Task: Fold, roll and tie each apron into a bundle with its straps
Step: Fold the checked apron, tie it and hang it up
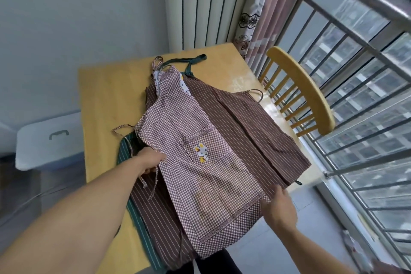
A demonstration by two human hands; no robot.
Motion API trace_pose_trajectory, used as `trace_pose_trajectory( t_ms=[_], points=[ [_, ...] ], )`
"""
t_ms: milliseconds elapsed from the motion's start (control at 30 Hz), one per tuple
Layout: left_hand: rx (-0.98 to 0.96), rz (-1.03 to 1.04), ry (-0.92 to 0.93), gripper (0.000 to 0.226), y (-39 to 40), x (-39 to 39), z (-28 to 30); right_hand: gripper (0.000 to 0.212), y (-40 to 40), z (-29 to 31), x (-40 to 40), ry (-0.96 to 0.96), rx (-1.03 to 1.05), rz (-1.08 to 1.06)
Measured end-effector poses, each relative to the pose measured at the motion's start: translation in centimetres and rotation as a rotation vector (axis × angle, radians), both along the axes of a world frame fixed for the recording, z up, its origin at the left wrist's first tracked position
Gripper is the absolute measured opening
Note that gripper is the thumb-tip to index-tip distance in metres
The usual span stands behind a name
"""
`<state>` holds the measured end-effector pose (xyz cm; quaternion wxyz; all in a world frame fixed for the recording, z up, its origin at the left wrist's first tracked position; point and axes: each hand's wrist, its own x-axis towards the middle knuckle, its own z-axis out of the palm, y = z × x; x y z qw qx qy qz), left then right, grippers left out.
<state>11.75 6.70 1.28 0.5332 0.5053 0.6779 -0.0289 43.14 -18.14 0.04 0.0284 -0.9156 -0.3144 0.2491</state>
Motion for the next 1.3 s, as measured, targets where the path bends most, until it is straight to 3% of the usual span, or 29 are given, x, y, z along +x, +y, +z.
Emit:
trace_pose_trajectory(
  t_ms=[133, 300, 433, 533, 600, 667, 800, 933, 1000, 1167, 1300],
  points=[
    [0.079, -0.015, -0.04, 0.029, 0.7, 0.5, 0.0, 0.065, 3.4, 2.6, -7.2, 0.206, 0.171, 0.317],
    [0.13, -0.036, 0.013, 0.031, 1.2, 1.2, -0.5, 0.106, 5.7, 2.8, -17.6, 0.256, -0.034, 0.628],
    [0.12, 0.04, 0.004, 0.015, 0.8, 2.4, 0.1, 0.104, 6.1, 1.4, -21.1, 0.157, -0.162, 0.632],
    [0.084, 0.115, -0.004, 0.011, 1.2, 2.6, 0.0, 0.083, 6.7, 0.8, -20.3, 0.162, -0.104, 0.543],
    [0.087, 0.149, -0.04, 0.018, 1.9, 2.5, -0.4, 0.061, 7.5, 0.5, -18.7, 0.269, -0.051, 0.43],
    [0.111, 0.221, -0.086, 0.025, 2.7, 2.2, -1.1, 0.055, 8.3, 0.6, -16.2, 0.426, -0.03, 0.29],
    [0.111, 0.416, -0.135, 0.061, 4.6, 1.5, -2.5, 0.039, 9.5, 2.5, -10.3, 0.702, 0.018, 0.207],
    [0.134, 0.539, -0.201, 0.042, 7.3, 2.6, -2.8, 0.025, 9.3, 1.8, -5.3, 0.82, 0.0, 0.043],
    [0.208, 0.576, -0.207, 0.049, 9.0, 3.7, -2.6, 0.019, 9.2, 1.1, -3.7, 0.924, 0.023, -0.095],
    [0.335, 0.468, -0.233, 0.067, 12.1, 7.8, -1.5, 0.019, 9.3, -0.5, -0.4, 0.923, 0.041, -0.229],
    [0.378, 0.112, -0.234, 0.063, 13.9, 10.6, -1.4, 0.021, 10.1, -1.3, 1.8, 0.8, 0.047, -0.325]
  ],
)
